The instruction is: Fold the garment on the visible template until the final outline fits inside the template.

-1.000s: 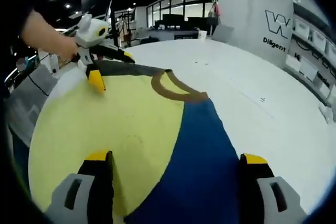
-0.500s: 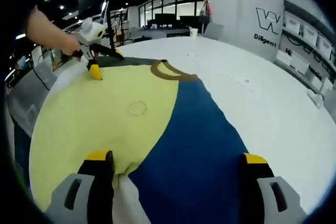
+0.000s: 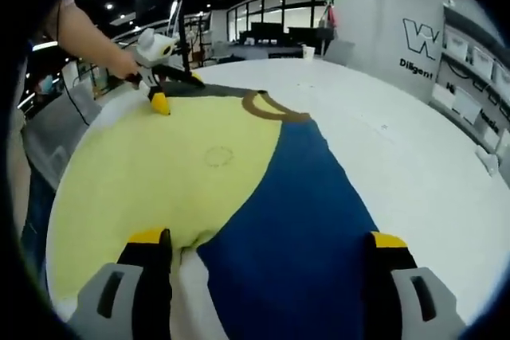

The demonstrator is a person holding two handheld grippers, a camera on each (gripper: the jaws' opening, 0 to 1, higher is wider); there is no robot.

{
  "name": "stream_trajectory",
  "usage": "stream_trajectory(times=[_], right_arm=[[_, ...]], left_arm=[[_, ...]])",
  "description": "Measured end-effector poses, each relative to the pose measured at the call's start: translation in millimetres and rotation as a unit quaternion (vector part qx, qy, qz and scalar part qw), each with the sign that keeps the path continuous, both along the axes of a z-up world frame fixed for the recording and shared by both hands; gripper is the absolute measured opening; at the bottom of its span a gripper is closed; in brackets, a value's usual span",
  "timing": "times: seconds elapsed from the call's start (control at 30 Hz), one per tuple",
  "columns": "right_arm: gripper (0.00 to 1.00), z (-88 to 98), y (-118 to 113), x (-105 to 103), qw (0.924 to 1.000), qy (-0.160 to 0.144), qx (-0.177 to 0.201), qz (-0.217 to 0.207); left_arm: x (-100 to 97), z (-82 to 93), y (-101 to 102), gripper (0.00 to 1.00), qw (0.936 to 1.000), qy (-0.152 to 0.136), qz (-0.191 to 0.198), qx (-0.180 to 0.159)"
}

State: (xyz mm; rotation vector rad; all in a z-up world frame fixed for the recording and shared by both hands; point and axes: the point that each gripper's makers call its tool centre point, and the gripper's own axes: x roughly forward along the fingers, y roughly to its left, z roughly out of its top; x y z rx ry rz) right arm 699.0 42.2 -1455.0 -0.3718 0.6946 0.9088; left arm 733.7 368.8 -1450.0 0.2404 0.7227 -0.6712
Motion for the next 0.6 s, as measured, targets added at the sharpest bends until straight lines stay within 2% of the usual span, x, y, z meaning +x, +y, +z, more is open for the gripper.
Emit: stream_trajectory(times=[0.03,0.07,0.1,0.2,0.23,0.27,0.3,0.33,0.37,0.4,0.43,0.47,0.5,0.57,0.6], right_arm=[[1.0,1.3,-4,2,0.9998,0.004,-0.007,-0.019],[1.0,11.6,0,5,0.9993,-0.013,0.02,-0.027],[1.0,14.6,3,2,0.9989,-0.004,0.033,-0.033],[0.99,19.9,12,-10,0.9995,-0.018,0.021,-0.015],[0.94,19.4,17,-16,0.9995,-0.013,0.023,-0.015],[0.87,16.3,18,-19,0.9996,-0.024,-0.006,-0.011],[0.81,16.8,23,-22,0.9995,-0.031,-0.009,-0.003],[0.8,17.4,32,-27,0.9996,-0.026,0.0,-0.011],[0.88,21.0,44,-30,0.999,-0.022,0.032,-0.023],[0.96,17.7,53,-37,0.9988,-0.006,0.041,-0.027],[0.9,15.1,55,-40,0.9994,-0.012,0.025,-0.019],[0.82,15.9,55,-41,0.9993,-0.035,-0.003,-0.01],[0.81,15.8,61,-44,0.9994,-0.035,0.001,-0.009],[0.94,14.9,68,-45,0.9988,-0.026,0.022,-0.036],[0.99,9.7,69,-49,0.9992,-0.014,0.015,-0.033]], left_arm=[[-4.0,0.5,2,1.0,0.9997,0.016,-0.007,0.016],[-0.7,5.6,2,1.0,0.9999,0.007,0.0,0.01],[2.0,16.1,1,1.0,0.9998,-0.007,0.011,-0.016],[-2.3,20.9,3,0.99,0.9998,-0.005,0.011,-0.012],[-4.7,22.5,1,0.99,0.9999,-0.006,0.007,-0.013],[-9.1,25.4,-4,0.98,0.9999,-0.006,0.005,-0.015],[-12.9,27.6,-10,0.96,0.9998,-0.007,0.001,-0.017],[-18.2,31.4,-23,0.94,0.9996,-0.015,-0.016,-0.017],[-23.5,34.3,-33,0.94,0.9991,-0.021,-0.03,-0.019],[-31.2,37.9,-51,0.95,0.9981,-0.025,-0.047,-0.03],[-37.0,38.7,-62,0.98,0.9976,-0.026,-0.054,-0.036],[-45.1,38.4,-75,0.99,0.9968,-0.024,-0.063,-0.043],[-49.5,36.1,-80,0.99,0.9967,-0.02,-0.066,-0.042],[-59.1,29.2,-90,0.99,0.9961,-0.01,-0.075,-0.045],[-62.3,24.9,-91,0.99,0.996,-0.006,-0.079,-0.04]])
